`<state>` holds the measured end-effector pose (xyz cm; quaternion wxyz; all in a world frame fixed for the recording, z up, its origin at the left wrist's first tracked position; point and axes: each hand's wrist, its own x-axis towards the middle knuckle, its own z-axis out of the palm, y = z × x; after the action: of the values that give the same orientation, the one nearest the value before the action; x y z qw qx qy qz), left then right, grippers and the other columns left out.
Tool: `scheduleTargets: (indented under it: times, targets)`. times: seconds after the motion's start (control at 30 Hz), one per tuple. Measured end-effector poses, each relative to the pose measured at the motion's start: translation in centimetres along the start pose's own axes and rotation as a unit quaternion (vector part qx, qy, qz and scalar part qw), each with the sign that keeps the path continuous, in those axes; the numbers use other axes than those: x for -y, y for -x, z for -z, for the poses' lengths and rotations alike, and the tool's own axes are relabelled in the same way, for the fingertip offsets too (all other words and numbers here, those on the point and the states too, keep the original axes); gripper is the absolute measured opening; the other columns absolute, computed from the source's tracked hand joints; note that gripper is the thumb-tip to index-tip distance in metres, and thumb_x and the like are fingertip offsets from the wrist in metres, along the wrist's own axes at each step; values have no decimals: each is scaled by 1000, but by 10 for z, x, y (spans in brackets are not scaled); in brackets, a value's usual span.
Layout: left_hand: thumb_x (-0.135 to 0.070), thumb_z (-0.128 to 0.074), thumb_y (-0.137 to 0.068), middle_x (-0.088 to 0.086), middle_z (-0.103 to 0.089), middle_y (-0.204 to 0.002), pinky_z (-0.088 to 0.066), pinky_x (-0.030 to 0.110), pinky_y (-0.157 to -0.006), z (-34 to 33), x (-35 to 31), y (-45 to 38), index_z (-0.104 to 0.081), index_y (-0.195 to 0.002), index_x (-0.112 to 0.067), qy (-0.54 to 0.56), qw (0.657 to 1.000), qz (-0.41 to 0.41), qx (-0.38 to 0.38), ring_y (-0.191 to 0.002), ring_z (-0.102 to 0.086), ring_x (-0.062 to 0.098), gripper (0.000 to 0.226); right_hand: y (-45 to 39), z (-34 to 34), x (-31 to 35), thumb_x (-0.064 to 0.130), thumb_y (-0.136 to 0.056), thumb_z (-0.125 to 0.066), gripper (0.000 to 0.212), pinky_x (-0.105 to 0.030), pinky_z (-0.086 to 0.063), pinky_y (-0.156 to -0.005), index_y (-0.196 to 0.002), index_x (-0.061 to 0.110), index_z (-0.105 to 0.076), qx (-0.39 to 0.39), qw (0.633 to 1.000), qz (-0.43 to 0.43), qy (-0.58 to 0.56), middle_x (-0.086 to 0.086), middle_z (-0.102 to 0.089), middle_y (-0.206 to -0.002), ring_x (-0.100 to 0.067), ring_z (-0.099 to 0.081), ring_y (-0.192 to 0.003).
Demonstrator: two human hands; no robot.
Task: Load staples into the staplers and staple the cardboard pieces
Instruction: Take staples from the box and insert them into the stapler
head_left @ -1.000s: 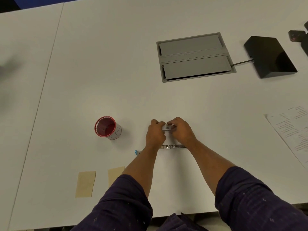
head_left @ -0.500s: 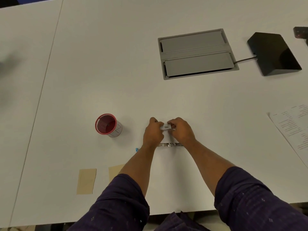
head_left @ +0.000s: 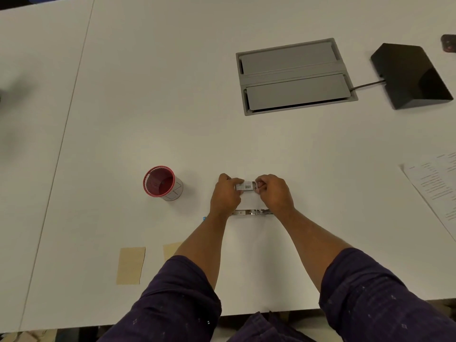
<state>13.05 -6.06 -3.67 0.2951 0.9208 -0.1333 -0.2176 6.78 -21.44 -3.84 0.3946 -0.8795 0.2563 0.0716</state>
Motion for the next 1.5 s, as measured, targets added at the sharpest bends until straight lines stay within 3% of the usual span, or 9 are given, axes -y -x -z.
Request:
scheduleTargets:
  times: [0.17, 0.37, 0.5, 0.6, 0.8, 1.07, 1.3, 1.5]
  targets:
    - [-10, -68, -90, -2, -43, -109, -51, 28, -81, -2, 1, 1, -67, -126, -20, 12, 1000, 4, -8, -96, -58, 18, 37, 1, 1, -2, 2, -86, -64, 22, -28, -49, -69, -98, 18, -74, -7, 1000, 9, 26, 5, -67, -88, -18, -67, -84]
    - [-8, -69, -89, 8, -47, -114, -53, 37, -90, -3, 2, 0, -68, -124, -16, 13, 1000, -7, -13, -103, -57, 22, 36, 7, 6, -5, 12, -92, -63, 34, -35, -56, -74, -122, 27, -70, -16, 992, 68, 101, 3, -64, -109, -19, -66, -91]
    - [-10, -71, -88, 9, -47, -114, -53, 37, -89, -2, 3, -1, -69, -123, -16, 12, 1000, -9, -8, -103, -57, 23, 35, 8, 7, -7, 12, -97, -57, 30, -29, -49, -67, -115, 27, -75, 7, 984, 107, 141, 3, -63, -105, -23, -66, -86]
    - [-10, -71, -88, 9, -47, -115, -53, 37, -89, -2, 3, -1, -68, -123, -15, 9, 1000, -8, -8, -103, -57, 23, 35, 7, 6, -4, 21, -99, -56, 24, -35, -55, -73, -114, 23, -75, 15, 990, 72, 119, 2, -63, -105, -23, -66, -88]
    - [-12, -71, -88, 8, -47, -116, -53, 36, -90, -2, 4, -2, -68, -122, -17, 5, 1000, -5, -5, -104, -57, 23, 35, 4, 7, 2, 31, -95, -63, 20, -32, -53, -75, -105, 23, -77, 6, 998, 14, 67, 4, -66, -101, -20, -67, -89]
    - [-10, -72, -87, 8, -46, -116, -53, 36, -91, -2, 6, -3, -69, -120, -17, 8, 1000, -4, -6, -105, -57, 22, 34, -2, 10, 15, 31, -91, -70, 14, -28, -50, -66, -94, 21, -80, -1, 997, -39, 67, 2, -73, -88, -20, -67, -79]
    - [-11, -71, -88, 6, -45, -115, -53, 34, -88, -4, 6, -3, -69, -121, -17, 10, 1000, -5, -8, -104, -56, 21, 33, -5, 13, 20, 30, -88, -73, 12, -33, -58, -69, -93, 22, -80, 11, 995, -53, 81, 1, -76, -85, -21, -69, -78]
    - [-10, -72, -87, 6, -46, -114, -55, 36, -87, -5, 7, -2, -68, -124, -16, 6, 1000, -12, -14, -103, -57, 22, 37, -8, 10, 27, 22, -86, -68, 12, -30, -54, -69, -91, 20, -79, 23, 992, -50, 111, 0, -76, -89, -23, -69, -81]
